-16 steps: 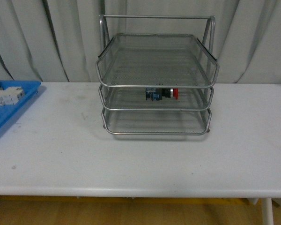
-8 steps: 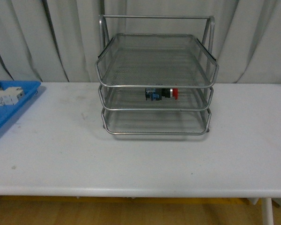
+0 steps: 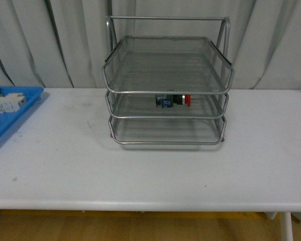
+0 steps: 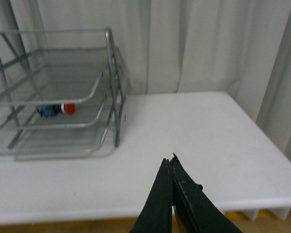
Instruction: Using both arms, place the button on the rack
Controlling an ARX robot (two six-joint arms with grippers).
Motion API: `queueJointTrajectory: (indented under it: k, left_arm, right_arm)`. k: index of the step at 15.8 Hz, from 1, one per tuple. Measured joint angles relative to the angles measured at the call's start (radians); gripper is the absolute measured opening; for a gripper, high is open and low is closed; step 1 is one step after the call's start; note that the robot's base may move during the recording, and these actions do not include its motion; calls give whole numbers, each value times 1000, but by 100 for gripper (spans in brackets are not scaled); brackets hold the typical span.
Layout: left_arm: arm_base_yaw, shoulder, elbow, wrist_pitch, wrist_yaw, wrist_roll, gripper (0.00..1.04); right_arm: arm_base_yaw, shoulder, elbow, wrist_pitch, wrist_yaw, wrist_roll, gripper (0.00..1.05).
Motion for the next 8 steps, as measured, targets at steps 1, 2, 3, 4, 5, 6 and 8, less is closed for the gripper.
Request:
queueJointTrajectory:
  k: [1,2,3,4,5,6,8]
  left_arm:
    - [0,0,0,0,0,0,98]
    - [0,0,0,-1,0,0,98]
    - [0,0,0,-1,1,0,98]
    - [0,0,0,0,0,0,98]
    - [0,0,0,0,0,0,98]
    - [0,0,0,0,0,0,98]
    - [0,0,0,0,0,0,98]
  right_arm:
    - [0,-110,0,-148,-3,0,2]
    - [0,-149,2,-128,-4,0,2]
    - [0,-148,0,-147,-3,-3,13]
    - [0,-148,0,-146,-3,-3,37]
    - [0,-148,0,-146,-3,-3,64]
    - [0,-148,0,-146,-3,-3,88]
    - [0,-148,0,-146,-3,-3,98]
